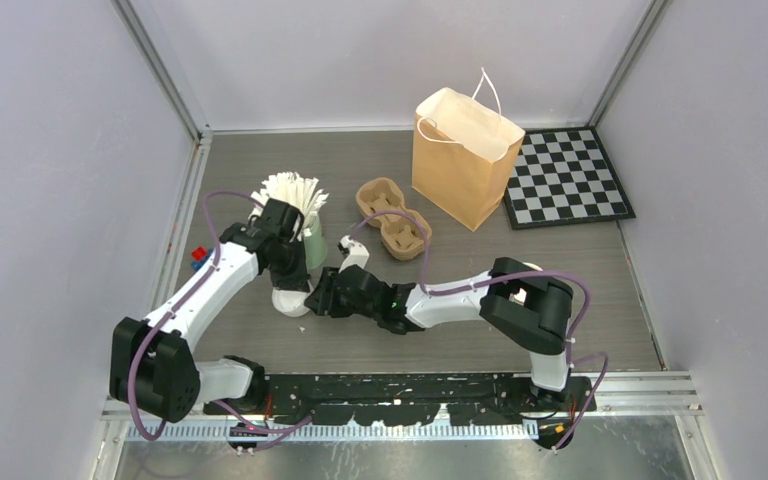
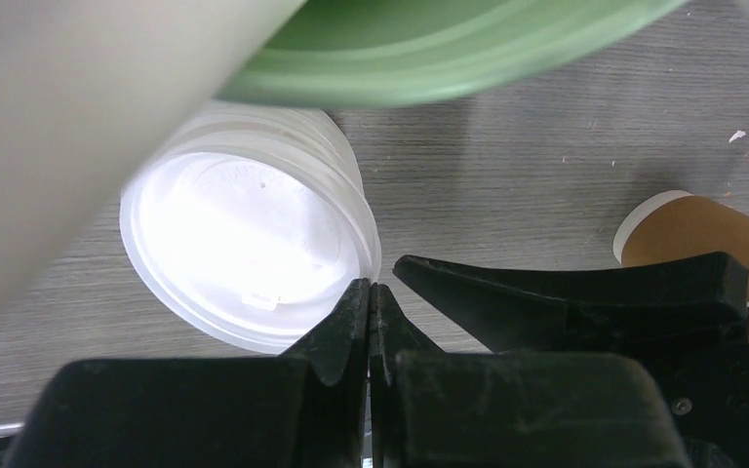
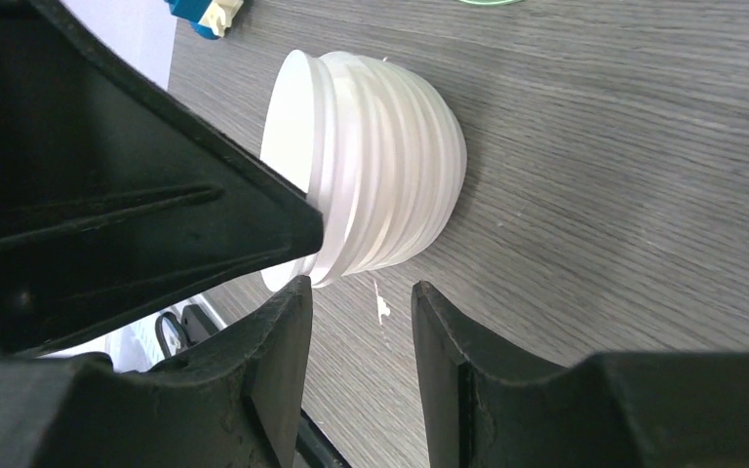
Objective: Pack the takeout coffee
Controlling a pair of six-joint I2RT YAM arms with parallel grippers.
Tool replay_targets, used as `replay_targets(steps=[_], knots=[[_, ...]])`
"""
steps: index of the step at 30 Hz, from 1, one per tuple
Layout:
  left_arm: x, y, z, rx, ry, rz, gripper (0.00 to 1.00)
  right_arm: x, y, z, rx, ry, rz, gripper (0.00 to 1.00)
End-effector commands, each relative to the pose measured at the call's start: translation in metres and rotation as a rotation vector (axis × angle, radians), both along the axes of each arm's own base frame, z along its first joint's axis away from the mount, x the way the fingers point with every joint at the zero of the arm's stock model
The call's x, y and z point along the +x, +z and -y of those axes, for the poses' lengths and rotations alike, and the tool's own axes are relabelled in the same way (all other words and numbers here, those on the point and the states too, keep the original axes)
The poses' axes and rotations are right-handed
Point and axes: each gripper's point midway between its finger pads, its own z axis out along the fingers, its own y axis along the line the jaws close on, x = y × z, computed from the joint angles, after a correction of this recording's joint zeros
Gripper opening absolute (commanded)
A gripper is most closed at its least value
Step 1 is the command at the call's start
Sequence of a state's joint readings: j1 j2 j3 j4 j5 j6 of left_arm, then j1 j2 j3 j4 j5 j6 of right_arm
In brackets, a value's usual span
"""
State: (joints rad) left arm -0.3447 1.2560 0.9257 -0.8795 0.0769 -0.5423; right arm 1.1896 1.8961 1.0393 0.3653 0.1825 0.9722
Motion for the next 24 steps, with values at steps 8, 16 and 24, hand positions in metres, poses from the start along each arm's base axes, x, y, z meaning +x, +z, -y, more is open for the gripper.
replay_targets(steps=[8, 16, 24], knots=[[0.008, 0.009, 0.004, -0.02, -0.007, 0.032, 0.0, 0.004, 0.031, -0.011, 0.077, -0.016, 0.05, 0.47], [0.004, 0.01, 0.002, -0.015, -0.007, 0.014, 0.0, 0.015, 0.024, -0.013, 0.036, -0.063, 0.068, 0.47], [0.0, 0.014, 0.001, -0.015, -0.004, 0.011, 0.0, 0.017, 0.013, -0.009, 0.012, -0.081, 0.06, 0.47]])
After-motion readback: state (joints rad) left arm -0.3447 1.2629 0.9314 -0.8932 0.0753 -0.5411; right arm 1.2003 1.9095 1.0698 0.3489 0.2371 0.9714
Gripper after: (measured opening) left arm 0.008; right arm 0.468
